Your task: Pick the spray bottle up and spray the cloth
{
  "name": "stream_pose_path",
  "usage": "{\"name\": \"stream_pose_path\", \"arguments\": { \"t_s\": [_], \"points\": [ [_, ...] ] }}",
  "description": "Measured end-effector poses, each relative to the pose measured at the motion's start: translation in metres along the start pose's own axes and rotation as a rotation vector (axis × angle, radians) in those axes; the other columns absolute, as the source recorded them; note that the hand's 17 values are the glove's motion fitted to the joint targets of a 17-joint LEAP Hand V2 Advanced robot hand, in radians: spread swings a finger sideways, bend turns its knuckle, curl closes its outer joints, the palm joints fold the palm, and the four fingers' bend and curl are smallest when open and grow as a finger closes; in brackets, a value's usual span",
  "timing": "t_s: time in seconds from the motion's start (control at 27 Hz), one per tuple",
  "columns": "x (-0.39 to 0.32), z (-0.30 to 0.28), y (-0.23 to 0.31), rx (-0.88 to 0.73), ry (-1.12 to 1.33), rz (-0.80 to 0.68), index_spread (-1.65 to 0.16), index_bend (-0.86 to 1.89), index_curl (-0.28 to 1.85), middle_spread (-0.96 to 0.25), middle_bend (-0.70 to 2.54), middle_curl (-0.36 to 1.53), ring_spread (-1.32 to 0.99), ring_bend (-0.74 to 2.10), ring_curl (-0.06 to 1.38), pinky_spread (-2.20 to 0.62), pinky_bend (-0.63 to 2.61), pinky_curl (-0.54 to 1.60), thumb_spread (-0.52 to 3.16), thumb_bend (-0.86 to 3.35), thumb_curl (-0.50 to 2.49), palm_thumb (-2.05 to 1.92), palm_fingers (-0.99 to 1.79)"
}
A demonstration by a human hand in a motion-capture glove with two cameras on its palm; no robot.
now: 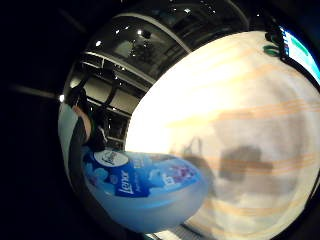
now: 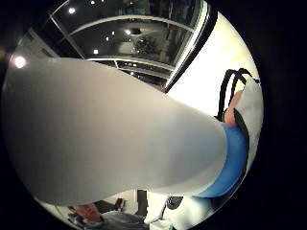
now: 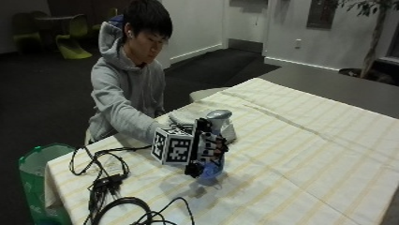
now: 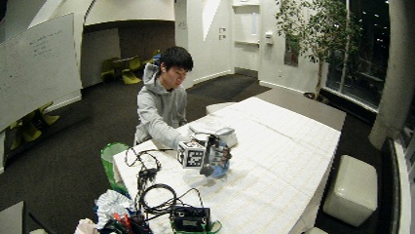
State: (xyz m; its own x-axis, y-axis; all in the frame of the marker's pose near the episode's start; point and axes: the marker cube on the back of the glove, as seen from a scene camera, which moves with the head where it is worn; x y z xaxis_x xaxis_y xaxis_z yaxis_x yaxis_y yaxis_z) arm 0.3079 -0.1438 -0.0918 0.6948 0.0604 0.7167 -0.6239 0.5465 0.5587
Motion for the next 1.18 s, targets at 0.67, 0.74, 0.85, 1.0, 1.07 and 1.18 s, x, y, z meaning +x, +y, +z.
{"name": "stream_pose_path", "arguments": {
  "t_s": [0.67, 0.74, 0.85, 1.0, 1.07, 1.18],
  "points": [
    [-0.136, -0.089, 0.021, -0.154, 0.332, -0.214, -0.18, 0.48, 0.53, -0.03, 0.60, 0.48, -0.18, 0.47, 0.45, -0.27, 0.34, 0.41, -0.10, -0.04, 0.64, 1.02, 1.39],
    [-0.152, -0.093, 0.026, -0.178, 0.399, -0.240, -0.18, 0.49, 0.53, -0.03, 0.60, 0.48, -0.18, 0.47, 0.45, -0.27, 0.34, 0.41, -0.11, -0.03, 0.64, 1.03, 1.39],
    [-0.174, -0.096, 0.037, -0.213, 0.501, -0.284, -0.18, 0.49, 0.54, -0.03, 0.61, 0.49, -0.18, 0.47, 0.45, -0.28, 0.34, 0.41, -0.12, -0.03, 0.64, 1.03, 1.39],
    [-0.191, -0.091, 0.056, -0.289, 0.691, -0.371, -0.18, 0.49, 0.54, -0.02, 0.62, 0.49, -0.17, 0.48, 0.45, -0.28, 0.34, 0.41, -0.13, -0.03, 0.65, 1.03, 1.39],
    [-0.194, -0.084, 0.067, -0.335, 0.809, -0.415, -0.18, 0.49, 0.54, -0.02, 0.62, 0.49, -0.17, 0.48, 0.45, -0.28, 0.34, 0.41, -0.13, -0.03, 0.65, 1.03, 1.39],
    [-0.187, -0.071, 0.085, -0.402, 0.935, -0.455, -0.18, 0.49, 0.54, -0.02, 0.62, 0.48, -0.17, 0.48, 0.45, -0.28, 0.34, 0.41, -0.14, -0.03, 0.65, 1.03, 1.39]
  ]
}}
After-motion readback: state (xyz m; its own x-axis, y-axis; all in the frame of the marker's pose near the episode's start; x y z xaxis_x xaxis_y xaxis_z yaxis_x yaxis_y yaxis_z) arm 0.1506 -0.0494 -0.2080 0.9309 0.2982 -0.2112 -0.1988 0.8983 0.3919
